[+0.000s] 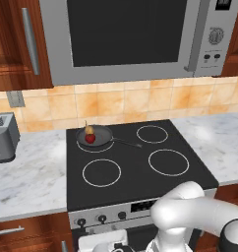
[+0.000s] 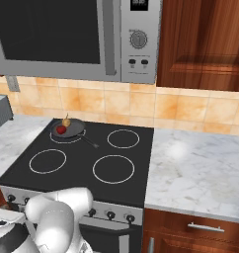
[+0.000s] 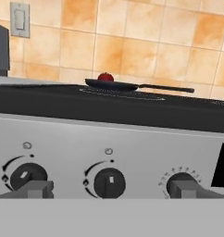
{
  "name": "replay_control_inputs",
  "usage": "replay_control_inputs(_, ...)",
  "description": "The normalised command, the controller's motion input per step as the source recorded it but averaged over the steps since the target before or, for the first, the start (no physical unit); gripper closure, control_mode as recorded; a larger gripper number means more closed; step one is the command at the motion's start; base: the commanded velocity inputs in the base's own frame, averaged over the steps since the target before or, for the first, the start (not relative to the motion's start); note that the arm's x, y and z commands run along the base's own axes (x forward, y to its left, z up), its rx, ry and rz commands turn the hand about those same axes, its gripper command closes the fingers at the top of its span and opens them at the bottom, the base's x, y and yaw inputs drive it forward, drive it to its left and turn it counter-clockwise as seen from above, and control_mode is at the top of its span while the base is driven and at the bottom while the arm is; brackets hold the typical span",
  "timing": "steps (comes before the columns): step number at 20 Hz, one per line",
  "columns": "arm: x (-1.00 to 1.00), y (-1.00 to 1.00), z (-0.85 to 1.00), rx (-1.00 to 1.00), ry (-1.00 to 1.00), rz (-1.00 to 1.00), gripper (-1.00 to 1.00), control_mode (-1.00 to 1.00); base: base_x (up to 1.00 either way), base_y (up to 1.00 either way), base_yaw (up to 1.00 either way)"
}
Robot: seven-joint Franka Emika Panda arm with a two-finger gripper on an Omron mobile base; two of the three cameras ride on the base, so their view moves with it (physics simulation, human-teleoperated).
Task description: Place the pan on the rear left burner on the stove. Then place the tomato and the onion in the pan and turn on the rear left burner.
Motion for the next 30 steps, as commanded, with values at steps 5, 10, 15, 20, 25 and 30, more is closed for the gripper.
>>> replay_control_inputs(5, 0.23, 0.00, -0.05, 0.00, 0.00, -0.01, -1.00, -1.00, 0.00, 0.00, 0.00)
replay_control_inputs(10, 0.25, 0.00, -0.18, 0.00, 0.00, -0.03, -1.00, -1.00, 0.00, 0.00, 0.00)
replay_control_inputs(15, 0.25, 0.03, -0.27, -0.01, 0.00, -0.02, -1.00, -1.00, 0.00, 0.00, 0.00)
replay_control_inputs(20, 0.19, 0.10, -0.31, -0.01, 0.00, -0.01, -1.00, -1.00, 0.00, 0.00, 0.00)
replay_control_inputs(25, 0.15, 0.11, -0.28, -0.01, 0.00, -0.01, -1.00, -1.00, 0.00, 0.00, 0.00)
replay_control_inputs(30, 0.14, 0.07, -0.04, -0.03, -0.03, -0.02, -1.00, -1.00, 0.00, 0.00, 0.00)
